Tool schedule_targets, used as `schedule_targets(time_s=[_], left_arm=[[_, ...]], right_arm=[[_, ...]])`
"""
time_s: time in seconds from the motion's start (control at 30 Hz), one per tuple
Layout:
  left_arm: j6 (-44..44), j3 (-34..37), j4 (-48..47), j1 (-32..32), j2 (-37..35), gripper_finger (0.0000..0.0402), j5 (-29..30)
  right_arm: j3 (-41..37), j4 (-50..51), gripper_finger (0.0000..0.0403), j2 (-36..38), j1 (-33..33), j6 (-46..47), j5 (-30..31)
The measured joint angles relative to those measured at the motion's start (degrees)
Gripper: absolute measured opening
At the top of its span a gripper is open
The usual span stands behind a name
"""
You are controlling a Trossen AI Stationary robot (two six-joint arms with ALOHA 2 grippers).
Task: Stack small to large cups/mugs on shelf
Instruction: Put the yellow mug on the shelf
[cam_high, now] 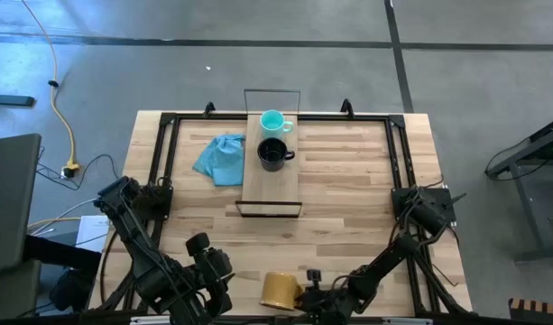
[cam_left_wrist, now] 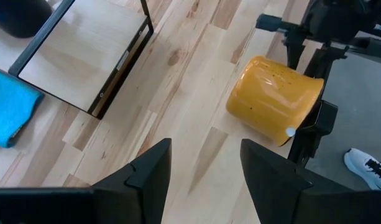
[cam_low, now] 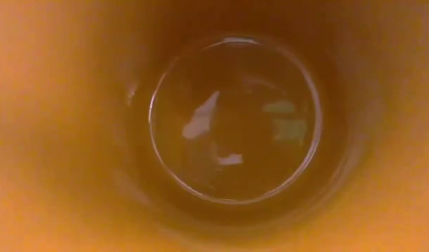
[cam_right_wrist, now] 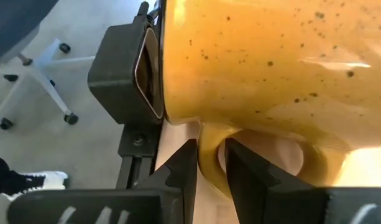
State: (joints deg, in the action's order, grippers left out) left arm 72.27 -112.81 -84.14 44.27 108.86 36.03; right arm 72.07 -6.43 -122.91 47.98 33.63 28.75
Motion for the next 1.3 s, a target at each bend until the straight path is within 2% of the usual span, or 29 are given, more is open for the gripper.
schedule_targets(time_s=[0.2, 0.4, 0.93, 1.3], left_arm=[[0.0, 0.0, 0.0, 0.0, 0.0, 0.0182, 0.0], [0.0, 0.0, -0.2, 0.0, 0.0, 0.0182, 0.0], [0.2, 0.0, -0.2, 0.0, 0.0, 0.0182, 0.0], [0.2, 0.0, 0.2, 0.1, 0.0, 0.0182, 0.0]], right_arm=[[0.1, -1.0, 0.0064, -0.3, -0.8, 0.7, -0.6], [0.1, -2.6, 0.0011, -0.4, -1.6, 0.4, -2.2], [-0.1, -10.1, 0.0002, -0.6, -2.7, 6.4, -2.7], [-0.1, -11.9, 0.0001, -0.6, -2.7, 11.2, -1.5]])
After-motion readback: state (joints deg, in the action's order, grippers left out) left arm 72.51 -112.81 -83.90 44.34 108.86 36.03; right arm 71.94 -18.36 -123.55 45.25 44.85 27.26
